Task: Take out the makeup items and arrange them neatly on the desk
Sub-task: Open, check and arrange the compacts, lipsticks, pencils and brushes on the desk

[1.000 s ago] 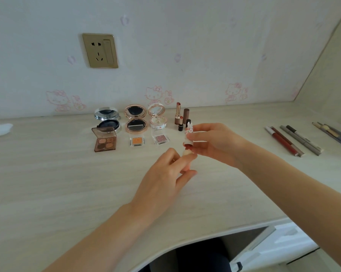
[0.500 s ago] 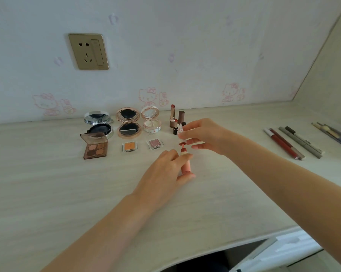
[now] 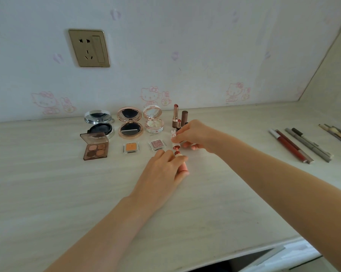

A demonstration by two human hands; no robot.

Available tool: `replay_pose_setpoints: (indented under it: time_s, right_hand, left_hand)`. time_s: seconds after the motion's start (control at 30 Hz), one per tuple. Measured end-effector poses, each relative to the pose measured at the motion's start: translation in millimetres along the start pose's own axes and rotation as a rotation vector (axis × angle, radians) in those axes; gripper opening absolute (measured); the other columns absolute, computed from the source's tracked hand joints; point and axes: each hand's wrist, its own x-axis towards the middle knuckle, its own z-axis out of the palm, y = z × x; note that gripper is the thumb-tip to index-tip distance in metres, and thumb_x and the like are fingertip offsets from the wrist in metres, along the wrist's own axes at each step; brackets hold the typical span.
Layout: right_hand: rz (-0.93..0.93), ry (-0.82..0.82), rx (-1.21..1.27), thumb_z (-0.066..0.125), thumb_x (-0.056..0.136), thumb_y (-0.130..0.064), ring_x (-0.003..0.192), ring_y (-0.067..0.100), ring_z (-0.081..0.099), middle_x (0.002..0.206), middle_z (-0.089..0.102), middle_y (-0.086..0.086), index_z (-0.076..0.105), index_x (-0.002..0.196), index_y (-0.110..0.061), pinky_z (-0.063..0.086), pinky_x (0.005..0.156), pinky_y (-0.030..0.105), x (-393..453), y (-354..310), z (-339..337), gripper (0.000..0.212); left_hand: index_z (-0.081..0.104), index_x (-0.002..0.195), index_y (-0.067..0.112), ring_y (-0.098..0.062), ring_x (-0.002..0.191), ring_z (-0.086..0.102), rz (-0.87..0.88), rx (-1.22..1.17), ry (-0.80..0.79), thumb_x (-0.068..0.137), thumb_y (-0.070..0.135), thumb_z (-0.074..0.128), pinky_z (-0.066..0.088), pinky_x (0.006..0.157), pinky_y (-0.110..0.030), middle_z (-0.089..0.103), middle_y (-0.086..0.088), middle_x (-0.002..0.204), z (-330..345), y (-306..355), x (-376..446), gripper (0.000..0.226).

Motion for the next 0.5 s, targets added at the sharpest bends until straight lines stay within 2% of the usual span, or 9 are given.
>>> replay_pose_setpoints:
  time_s: [0.27, 0.5]
  right_hand:
    - [-0.015, 0.009, -0.063, 0.075, 0.079, -0.015, 0.050, 0.014, 0.045, 0.073, 0.058, 0.012, 0.068, 0.103, 0.005, 0.036, 0.046, 0.021, 7.3, 2.8, 5.1, 0.032]
    - [-0.029, 0.007, -0.079, 0.073, 0.080, -0.016, 0.056, 0.019, 0.046, 0.075, 0.059, 0.013, 0.069, 0.101, 0.005, 0.038, 0.051, 0.023, 8.9, 5.7, 5.4, 0.030]
  left_hand:
    - [0.067, 0.113, 0.017, -0.023, 0.084, 0.055, -0.017, -0.019, 0.007, 0.084, 0.039, 0.052, 0.053, 0.072, -0.040, 0.060, -0.001, 0.088, -1.8, 1.2, -2.1, 0.039]
    - [0.065, 0.117, 0.019, -0.021, 0.091, 0.054, -0.050, -0.047, -0.007, 0.084, 0.030, 0.068, 0.052, 0.078, -0.039, 0.062, 0.001, 0.093, -2.9, 1.3, -3.6, 0.035]
